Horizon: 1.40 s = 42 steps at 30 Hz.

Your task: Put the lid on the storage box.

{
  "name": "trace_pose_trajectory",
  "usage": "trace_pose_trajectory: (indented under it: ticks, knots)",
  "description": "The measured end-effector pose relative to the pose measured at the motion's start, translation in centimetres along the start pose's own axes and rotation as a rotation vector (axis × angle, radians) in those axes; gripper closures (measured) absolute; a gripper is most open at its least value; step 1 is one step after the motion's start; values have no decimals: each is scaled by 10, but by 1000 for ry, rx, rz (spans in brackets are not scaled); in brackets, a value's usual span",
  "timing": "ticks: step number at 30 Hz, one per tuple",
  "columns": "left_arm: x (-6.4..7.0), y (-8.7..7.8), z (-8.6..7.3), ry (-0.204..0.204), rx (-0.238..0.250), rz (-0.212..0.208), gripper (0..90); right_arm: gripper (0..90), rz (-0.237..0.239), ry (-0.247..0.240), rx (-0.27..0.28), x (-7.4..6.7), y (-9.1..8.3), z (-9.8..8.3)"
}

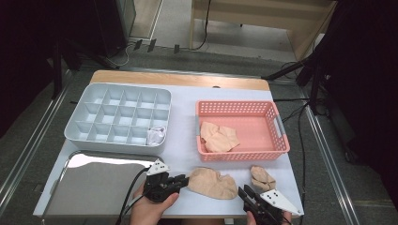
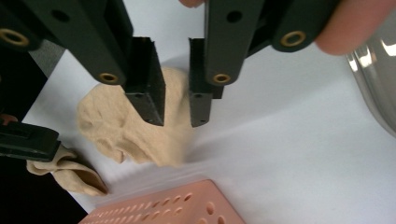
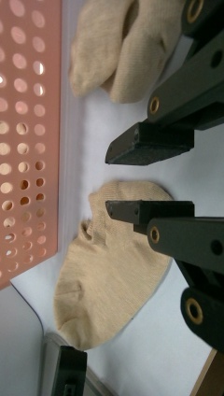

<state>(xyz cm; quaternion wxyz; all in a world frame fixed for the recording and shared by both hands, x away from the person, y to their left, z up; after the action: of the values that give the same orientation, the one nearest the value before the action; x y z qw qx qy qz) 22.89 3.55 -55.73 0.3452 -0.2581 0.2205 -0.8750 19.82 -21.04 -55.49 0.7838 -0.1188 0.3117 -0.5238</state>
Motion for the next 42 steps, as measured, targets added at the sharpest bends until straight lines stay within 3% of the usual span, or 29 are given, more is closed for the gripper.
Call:
trace_pose_trajectory:
  ticks: [2, 5, 8, 13, 16, 19, 22, 24, 27, 31, 33, 37, 42]
  knots:
    - [-2, -1, 2, -16, 29, 0, 668, 688, -7, 9, 3, 0, -1, -1]
    - [-1, -2, 7, -9, 71, 1, 574, 666, -1, 30, -3, -2, 2, -4]
    - [0, 4, 6, 27, 40, 35, 561, 641, -15, 23, -24, -7, 10, -10]
    - [-5, 7, 2, 47, 11, 54, 784, 655, -66, -11, -46, -10, 20, -19]
    - [-9, 9, -2, 50, -25, 70, 891, 745, -75, -35, -45, -12, 22, -20]
    - [-9, 11, -6, 62, -55, 68, 900, 844, -59, -39, -55, -11, 23, -19]
    - [-5, 12, -8, 55, -70, 38, 900, 860, -81, -62, -47, -8, 25, -13]
    - [-2, 11, -7, 29, -65, 1, 900, 861, -97, -56, -33, -3, 25, -8]
    - [-1, 11, -7, 19, -64, -14, 900, 855, -103, -66, -26, 3, 26, -3]
    - [0, 3, -4, 35, 5, -40, 714, 757, -67, -24, 23, 3, 15, 7]
    - [-1, -2, -4, 60, 31, -22, 620, 715, -57, -14, 62, 4, 4, 15]
    - [-2, -18, -6, 103, 81, 1, 549, 670, -82, 10, 106, 16, -19, 26]
    - [-5, -31, -6, 127, 109, 8, 535, 611, -136, 65, 145, 47, -34, 34]
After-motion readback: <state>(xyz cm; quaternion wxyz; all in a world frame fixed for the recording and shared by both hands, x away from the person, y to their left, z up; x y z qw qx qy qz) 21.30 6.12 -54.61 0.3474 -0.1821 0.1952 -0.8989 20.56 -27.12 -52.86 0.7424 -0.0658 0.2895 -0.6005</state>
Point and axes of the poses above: each handheld gripper's, and its own axes: y roughly forward along the jaws, z roughly out of its top, x roughly to its right, the point moved 7 cm from there along y, roughly forward along the jaws, and after that the axes turned 12 degrees about y, right-handed, at the moved point
